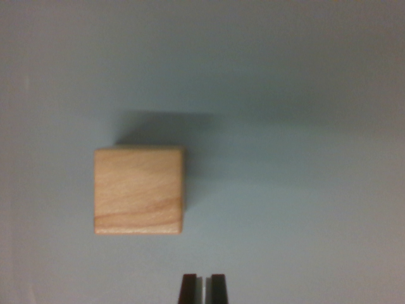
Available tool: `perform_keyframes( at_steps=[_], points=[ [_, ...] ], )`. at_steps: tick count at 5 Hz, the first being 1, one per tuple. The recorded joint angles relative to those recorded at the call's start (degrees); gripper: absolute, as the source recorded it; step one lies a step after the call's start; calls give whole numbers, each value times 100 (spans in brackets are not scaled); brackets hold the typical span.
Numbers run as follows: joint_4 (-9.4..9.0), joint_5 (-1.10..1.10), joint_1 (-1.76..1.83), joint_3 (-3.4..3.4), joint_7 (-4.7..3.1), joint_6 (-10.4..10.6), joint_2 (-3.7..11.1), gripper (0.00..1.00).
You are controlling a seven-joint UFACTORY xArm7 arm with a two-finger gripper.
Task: Push wooden cube
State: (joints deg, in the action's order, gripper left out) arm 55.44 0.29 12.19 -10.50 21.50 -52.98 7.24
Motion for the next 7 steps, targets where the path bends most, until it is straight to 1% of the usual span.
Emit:
perform_keyframes(
  at_steps=[1, 2, 3, 4, 5, 6, 7],
  points=[
    [0, 0, 0, 0, 0, 0, 0, 0],
    [-218, 5, 63, -72, 146, 238, 44, 0],
    [-218, 5, 63, -72, 146, 238, 44, 0],
    [-423, 10, 123, -139, 282, 461, 85, 0],
    [-423, 10, 123, -139, 282, 461, 85, 0],
    [-609, 15, 177, -200, 406, 664, 123, 0],
    [-609, 15, 177, -200, 406, 664, 123, 0]
  ],
)
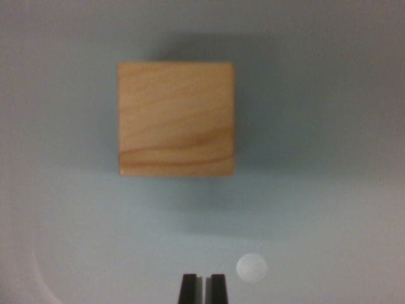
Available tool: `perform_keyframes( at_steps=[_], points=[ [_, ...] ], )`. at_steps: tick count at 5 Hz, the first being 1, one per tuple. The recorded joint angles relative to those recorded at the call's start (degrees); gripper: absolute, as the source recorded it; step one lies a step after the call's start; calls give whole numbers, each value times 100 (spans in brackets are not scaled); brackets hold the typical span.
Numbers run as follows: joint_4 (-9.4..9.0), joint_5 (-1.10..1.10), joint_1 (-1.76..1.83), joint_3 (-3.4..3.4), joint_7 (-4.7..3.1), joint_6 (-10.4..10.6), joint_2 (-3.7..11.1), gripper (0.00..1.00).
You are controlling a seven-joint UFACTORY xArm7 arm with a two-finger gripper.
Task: Push wooden cube
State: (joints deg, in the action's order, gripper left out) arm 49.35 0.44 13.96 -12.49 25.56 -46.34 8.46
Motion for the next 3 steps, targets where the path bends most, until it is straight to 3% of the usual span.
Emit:
perform_keyframes(
  at_steps=[1, 2, 3],
  points=[
    [-166, 4, 48, -55, 111, 181, 34, 0],
    [-166, 4, 48, -55, 111, 181, 34, 0],
    [-305, 8, 88, -100, 204, 333, 61, 0]
  ],
)
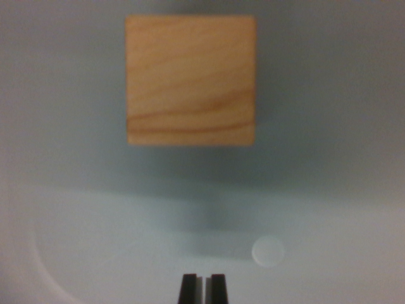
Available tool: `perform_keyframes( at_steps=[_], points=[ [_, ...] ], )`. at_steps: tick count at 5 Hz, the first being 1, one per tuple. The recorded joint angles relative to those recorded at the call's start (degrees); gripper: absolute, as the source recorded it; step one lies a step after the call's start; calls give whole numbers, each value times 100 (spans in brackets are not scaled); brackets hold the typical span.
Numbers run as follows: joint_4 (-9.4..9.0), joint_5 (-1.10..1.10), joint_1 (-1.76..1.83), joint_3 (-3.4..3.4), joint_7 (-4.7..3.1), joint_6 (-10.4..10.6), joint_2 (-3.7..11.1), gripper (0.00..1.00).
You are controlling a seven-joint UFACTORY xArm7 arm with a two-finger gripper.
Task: Push wooden cube
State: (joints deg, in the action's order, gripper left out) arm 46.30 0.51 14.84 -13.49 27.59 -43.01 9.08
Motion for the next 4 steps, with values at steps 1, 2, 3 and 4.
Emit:
perform_keyframes(
  at_steps=[1, 2, 3, 4],
  points=[
    [0, 0, 0, 0, 0, 0, 0, 0],
    [-122, 3, 35, -40, 82, 133, 25, 0],
    [-122, 3, 35, -40, 82, 133, 25, 0],
    [-218, 5, 63, -71, 145, 238, 44, 0]
  ],
)
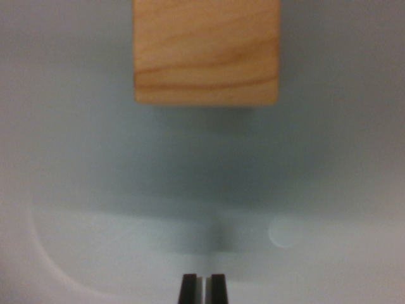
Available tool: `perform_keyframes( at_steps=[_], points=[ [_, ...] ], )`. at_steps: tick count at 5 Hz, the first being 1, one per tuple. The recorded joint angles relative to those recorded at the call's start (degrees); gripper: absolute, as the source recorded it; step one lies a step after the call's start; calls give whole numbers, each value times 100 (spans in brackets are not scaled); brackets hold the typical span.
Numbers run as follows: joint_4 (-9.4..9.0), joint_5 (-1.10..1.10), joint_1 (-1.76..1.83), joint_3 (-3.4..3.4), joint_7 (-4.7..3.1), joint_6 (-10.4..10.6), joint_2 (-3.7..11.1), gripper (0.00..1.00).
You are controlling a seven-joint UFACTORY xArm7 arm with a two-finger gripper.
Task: Push wooden cube
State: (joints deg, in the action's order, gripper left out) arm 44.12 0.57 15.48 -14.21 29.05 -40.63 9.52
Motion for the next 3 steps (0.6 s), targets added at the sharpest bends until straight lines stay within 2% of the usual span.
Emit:
perform_keyframes(
  at_steps=[3],
  points=[
    [-67, 2, 19, -22, 44, 73, 13, 0]
  ],
)
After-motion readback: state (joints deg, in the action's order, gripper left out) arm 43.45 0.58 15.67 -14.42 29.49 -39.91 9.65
